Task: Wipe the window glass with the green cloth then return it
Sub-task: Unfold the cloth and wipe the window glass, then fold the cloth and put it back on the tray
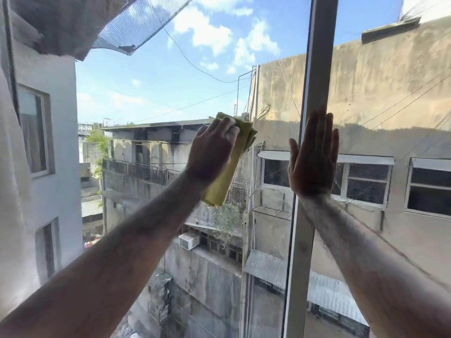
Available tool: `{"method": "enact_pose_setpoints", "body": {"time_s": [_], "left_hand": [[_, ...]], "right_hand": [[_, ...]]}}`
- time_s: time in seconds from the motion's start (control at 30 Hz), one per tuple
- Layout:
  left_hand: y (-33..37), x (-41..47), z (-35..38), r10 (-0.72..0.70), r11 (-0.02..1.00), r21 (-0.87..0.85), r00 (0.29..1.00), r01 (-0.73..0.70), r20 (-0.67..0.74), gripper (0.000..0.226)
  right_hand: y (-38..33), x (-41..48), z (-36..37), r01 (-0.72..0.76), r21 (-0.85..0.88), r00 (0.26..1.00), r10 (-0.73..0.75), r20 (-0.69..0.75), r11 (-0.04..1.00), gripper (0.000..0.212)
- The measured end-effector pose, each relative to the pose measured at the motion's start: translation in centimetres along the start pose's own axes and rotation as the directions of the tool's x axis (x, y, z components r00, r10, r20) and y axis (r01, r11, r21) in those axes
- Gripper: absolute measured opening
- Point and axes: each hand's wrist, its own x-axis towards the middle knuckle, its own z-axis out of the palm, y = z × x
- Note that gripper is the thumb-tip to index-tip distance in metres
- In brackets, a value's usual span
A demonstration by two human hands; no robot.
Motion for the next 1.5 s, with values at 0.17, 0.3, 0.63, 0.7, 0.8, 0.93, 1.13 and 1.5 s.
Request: {"method": "enact_pose_setpoints", "body": {"time_s": [0.17,0.3,0.63,0.7,0.8,0.93,1.13,1.5], "left_hand": [[-0.5,1.3,-0.9,-0.085,0.996,0.012,0.996,0.085,0.033,0.047],[0.0,1.7,-1.1,-0.133,0.991,0.003,0.990,0.133,0.057,0.050],[0.0,3.0,-5.0,-0.229,0.960,-0.121,0.955,0.254,0.186,0.043],[-0.3,2.8,-6.3,-0.263,0.937,-0.199,0.955,0.287,0.141,0.042],[-1.2,2.5,-7.8,-0.472,0.792,-0.370,0.872,0.485,0.133,0.031],[-2.2,1.1,-10.5,-0.717,0.114,-0.659,0.521,0.743,0.463,0.022],[-2.7,-4.6,-12.3,-0.548,-0.317,-0.561,0.335,0.765,0.767,0.034],[0.6,-23.7,-9.4,-0.381,-0.442,-0.282,0.106,0.852,0.918,0.022]], "right_hand": [[0.1,0.1,0.1,0.007,-0.010,1.000,-0.007,0.018,1.000,0.061],[0.1,0.2,0.0,0.002,-0.023,0.999,-0.001,0.041,1.000,0.064],[-0.5,1.0,-4.4,0.171,0.142,0.961,-0.197,0.194,0.975,0.102],[-1.6,0.8,-6.1,0.368,0.306,0.884,-0.432,0.176,0.878,0.097],[-4.0,0.7,-8.1,0.060,0.559,0.822,-0.359,0.443,0.827,0.107],[-5.2,1.1,-10.4,-0.474,0.490,0.686,-0.042,0.726,0.731,0.060],[-5.9,-0.3,-12.5,-0.866,0.498,0.499,0.103,0.860,0.033,0.043],[-6.0,-17.7,-10.9,-0.981,0.171,0.154,0.169,0.973,-0.093,0.057]]}}
